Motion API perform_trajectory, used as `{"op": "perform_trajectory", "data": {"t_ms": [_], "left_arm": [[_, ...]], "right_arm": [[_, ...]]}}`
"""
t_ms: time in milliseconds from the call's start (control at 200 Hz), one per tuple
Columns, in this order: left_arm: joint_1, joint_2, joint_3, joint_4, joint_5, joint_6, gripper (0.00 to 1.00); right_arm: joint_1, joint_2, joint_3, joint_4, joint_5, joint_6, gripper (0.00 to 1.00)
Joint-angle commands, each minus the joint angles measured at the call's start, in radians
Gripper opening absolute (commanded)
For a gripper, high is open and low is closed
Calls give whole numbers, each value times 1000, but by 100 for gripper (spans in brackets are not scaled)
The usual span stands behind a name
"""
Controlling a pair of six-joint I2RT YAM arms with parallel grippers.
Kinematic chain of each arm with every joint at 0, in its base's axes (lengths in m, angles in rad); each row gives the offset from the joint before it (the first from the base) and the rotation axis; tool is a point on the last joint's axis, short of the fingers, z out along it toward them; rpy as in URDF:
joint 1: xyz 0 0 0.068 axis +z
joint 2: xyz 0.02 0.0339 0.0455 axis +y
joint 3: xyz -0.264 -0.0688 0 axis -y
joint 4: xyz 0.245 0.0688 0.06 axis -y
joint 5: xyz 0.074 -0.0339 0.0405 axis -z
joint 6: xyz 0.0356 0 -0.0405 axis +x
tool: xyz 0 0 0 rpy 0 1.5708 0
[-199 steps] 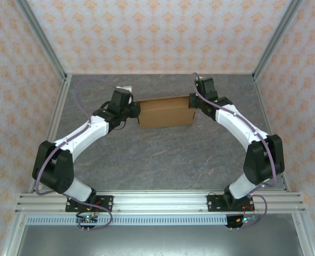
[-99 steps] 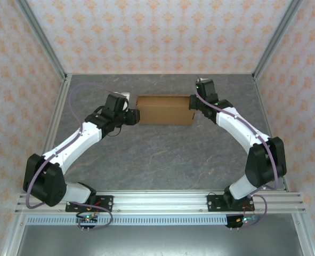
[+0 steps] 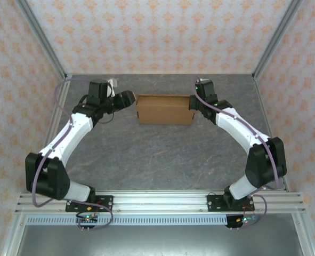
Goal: Fold the paper box
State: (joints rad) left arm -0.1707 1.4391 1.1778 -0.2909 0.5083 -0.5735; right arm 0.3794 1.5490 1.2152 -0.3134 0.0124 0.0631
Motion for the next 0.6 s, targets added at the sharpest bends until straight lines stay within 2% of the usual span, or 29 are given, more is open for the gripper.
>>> {"op": "perform_trajectory", "data": {"t_ms": [0, 225, 596], "left_arm": [[27, 82, 64, 70, 93, -107, 76], [27, 232, 194, 65, 148, -139, 77], [10, 283, 142, 133, 182, -205, 69]], "right_arm": [[5, -2, -27, -63, 16, 0, 0], [6, -4, -23, -66, 18, -1, 0], [6, -10, -34, -55, 26, 10, 0]]}}
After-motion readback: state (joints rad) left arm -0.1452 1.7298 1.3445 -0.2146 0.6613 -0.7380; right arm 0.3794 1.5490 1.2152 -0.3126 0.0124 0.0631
